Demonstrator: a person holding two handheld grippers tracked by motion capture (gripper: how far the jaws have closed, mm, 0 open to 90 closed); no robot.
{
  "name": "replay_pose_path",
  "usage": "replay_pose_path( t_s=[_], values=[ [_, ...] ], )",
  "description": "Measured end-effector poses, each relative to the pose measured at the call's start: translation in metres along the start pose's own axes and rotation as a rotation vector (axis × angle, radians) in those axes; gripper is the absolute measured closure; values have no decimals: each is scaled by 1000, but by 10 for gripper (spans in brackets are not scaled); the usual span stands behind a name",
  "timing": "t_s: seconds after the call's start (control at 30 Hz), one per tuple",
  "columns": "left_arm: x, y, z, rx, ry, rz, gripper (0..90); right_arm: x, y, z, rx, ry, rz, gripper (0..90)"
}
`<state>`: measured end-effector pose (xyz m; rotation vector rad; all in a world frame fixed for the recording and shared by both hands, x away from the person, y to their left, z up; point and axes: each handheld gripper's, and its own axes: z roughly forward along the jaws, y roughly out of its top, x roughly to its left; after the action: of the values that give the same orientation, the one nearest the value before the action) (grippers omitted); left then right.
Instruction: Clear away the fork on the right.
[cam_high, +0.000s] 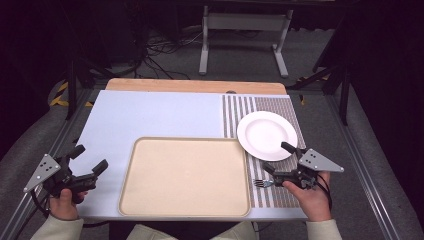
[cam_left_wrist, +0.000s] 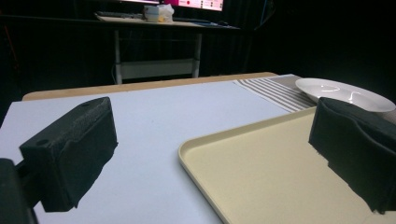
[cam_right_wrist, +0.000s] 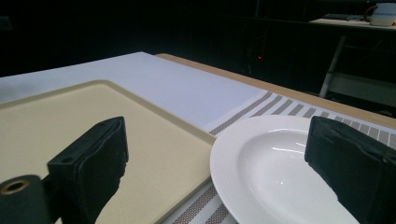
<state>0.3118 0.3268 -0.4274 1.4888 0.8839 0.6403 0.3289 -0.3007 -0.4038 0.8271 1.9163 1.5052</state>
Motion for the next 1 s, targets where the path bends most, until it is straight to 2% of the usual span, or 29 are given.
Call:
replay_pose_path(
  t_s=[0.27,0.5,0.67,0.7,0.77,0.93,0.97,1.0],
  values=[
    [-1,1,0,0,-1,4,14,0,0,2,13,12,1,58],
    [0,1,1,0,-2,1,14,1,8,3,32,18,-22,51],
    [-2,2,2,-1,-5,1,14,-2,19,4,102,34,-60,48],
    [-2,2,2,-1,-5,1,14,-2,19,4,102,34,-60,48],
    [-2,2,1,3,-5,3,14,-6,27,4,174,48,-95,53],
    [-2,2,2,-1,-1,0,14,-11,35,7,277,75,-165,62],
    [-2,2,2,-1,-1,0,14,-11,35,7,277,75,-165,62],
    [-3,2,1,0,0,3,14,-13,37,8,317,85,-189,69]
  ],
)
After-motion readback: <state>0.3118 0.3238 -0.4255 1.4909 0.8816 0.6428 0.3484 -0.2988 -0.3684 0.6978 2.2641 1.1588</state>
